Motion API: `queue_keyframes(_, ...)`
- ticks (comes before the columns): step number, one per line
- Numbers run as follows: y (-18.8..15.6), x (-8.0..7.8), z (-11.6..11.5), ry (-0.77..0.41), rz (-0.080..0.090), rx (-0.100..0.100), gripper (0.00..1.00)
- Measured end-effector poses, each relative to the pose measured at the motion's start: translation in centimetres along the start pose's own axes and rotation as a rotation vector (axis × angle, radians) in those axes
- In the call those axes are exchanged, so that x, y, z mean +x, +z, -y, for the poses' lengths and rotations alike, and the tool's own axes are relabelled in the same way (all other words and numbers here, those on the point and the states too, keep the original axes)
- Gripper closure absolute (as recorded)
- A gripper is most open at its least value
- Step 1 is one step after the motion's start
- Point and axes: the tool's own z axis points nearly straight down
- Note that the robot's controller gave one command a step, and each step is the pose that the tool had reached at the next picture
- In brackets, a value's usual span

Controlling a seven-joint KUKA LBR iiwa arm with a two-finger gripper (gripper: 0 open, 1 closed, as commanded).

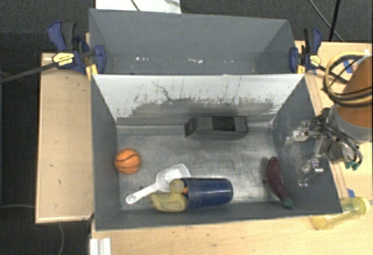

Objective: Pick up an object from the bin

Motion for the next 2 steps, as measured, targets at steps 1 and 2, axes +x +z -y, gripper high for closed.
queue_keyframes(1, 11.05, 0.04, -0.50, 0.009, 0.029, 0.002, 1.00)
queue_keyframes(2, 11.06, 0.03, -0.50, 0.006, 0.029, 0.002, 1.00)
